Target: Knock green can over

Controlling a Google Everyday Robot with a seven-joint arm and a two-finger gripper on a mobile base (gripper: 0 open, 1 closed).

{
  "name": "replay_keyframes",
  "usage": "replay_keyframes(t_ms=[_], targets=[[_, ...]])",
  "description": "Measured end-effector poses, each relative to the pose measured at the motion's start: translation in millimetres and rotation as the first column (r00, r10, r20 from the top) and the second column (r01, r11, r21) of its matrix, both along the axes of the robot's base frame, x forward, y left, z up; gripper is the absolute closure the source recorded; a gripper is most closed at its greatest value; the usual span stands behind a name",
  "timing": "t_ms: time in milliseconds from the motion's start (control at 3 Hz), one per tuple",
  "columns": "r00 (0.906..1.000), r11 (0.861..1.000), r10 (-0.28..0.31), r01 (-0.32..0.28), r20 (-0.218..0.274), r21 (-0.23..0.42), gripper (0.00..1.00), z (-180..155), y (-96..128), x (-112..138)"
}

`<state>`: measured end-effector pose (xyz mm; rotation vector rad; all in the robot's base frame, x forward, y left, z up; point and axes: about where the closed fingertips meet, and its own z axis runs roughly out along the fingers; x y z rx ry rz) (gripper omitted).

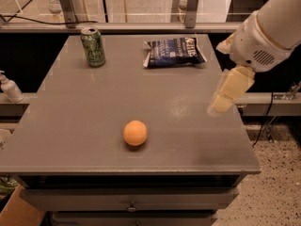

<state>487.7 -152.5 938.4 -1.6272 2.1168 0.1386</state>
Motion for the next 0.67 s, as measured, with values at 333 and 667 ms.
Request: replay_keyframes(t_ms=[333, 667], targets=[[0.9993, 0.996, 0.003, -0.006, 0.038, 0.087, 0.0, -8.7, 29.0, 32.8], [0.9966, 0.984, 0.008, -0.023, 0.082, 0.177, 0.0, -11.8, 60.4, 64.1]])
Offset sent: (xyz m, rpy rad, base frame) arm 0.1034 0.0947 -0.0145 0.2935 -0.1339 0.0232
